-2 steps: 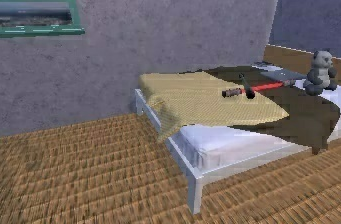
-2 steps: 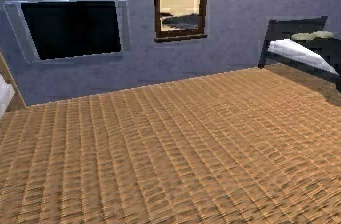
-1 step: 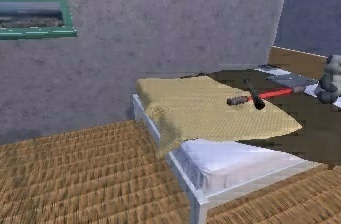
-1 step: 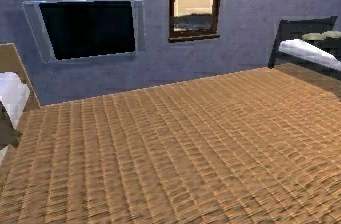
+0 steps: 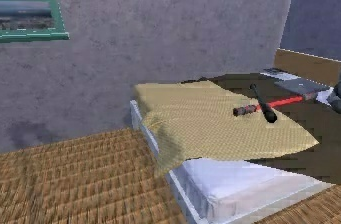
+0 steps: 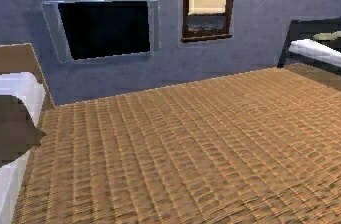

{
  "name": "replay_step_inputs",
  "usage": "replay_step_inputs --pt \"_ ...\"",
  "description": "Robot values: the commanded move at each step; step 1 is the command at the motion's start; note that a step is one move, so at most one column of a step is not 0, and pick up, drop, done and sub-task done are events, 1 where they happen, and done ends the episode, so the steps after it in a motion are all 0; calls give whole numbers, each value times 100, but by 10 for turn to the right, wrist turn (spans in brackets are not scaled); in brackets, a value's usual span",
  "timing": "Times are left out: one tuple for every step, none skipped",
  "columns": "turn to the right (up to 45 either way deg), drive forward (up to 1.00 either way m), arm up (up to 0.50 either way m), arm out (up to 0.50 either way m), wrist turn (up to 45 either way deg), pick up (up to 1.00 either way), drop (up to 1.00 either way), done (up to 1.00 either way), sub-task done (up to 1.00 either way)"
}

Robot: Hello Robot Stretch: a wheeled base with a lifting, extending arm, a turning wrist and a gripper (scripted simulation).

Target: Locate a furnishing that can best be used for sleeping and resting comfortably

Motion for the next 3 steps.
replay_step_inputs --pt "450 0 0 0 0 0 0 0 0" --pt "450 0 0 0 0 0 0 0 0" --pt "360 0 0 0 0 0 0 0 0"
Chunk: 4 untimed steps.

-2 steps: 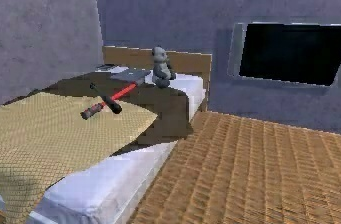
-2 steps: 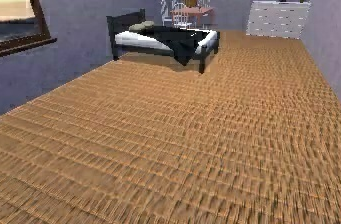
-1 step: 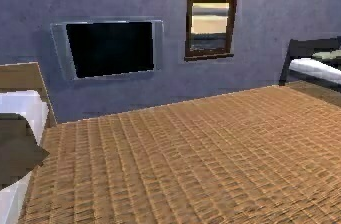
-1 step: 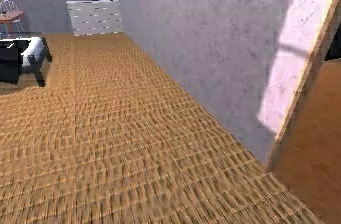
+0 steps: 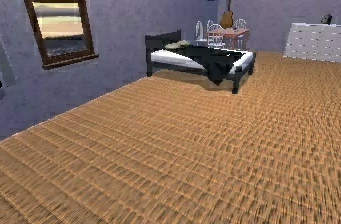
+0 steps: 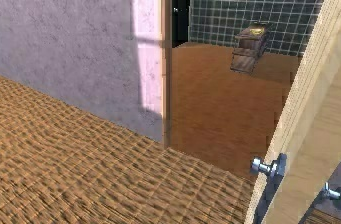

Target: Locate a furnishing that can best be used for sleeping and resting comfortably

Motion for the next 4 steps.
replay_step_inputs --pt "0 15 0 0 0 0 0 0 0" --pt "450 0 0 0 0 0 0 0 0" --pt "120 0 0 0 0 0 0 0 0" --pt "0 5 0 0 0 0 0 0 0"
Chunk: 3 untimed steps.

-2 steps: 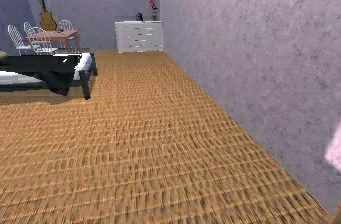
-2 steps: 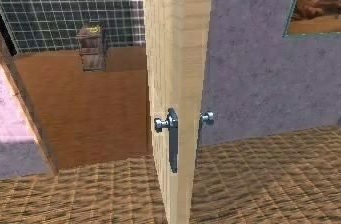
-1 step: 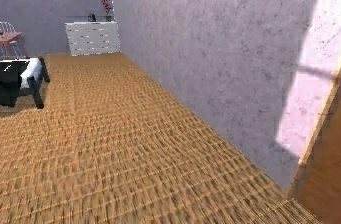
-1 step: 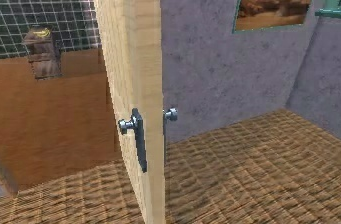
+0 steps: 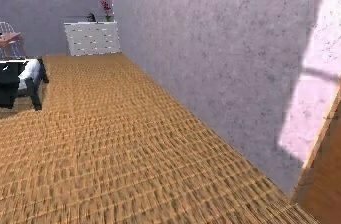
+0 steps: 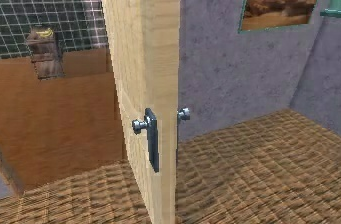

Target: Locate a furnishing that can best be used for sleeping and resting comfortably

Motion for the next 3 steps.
replay_step_inputs --pt "-450 0 0 0 0 0 0 0 0" --pt "-450 0 0 0 0 0 0 0 0" --pt "-450 0 0 0 0 0 0 0 0"
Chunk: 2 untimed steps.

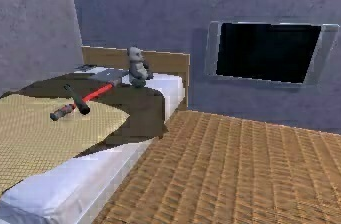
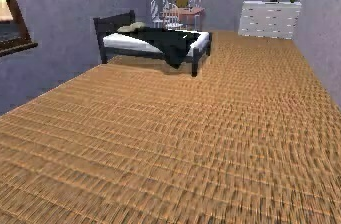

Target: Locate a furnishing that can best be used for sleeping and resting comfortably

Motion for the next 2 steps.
replay_step_inputs --pt "-240 0 0 0 0 0 0 0 0" --pt "0 0 0 0 0 0 0 100 0"
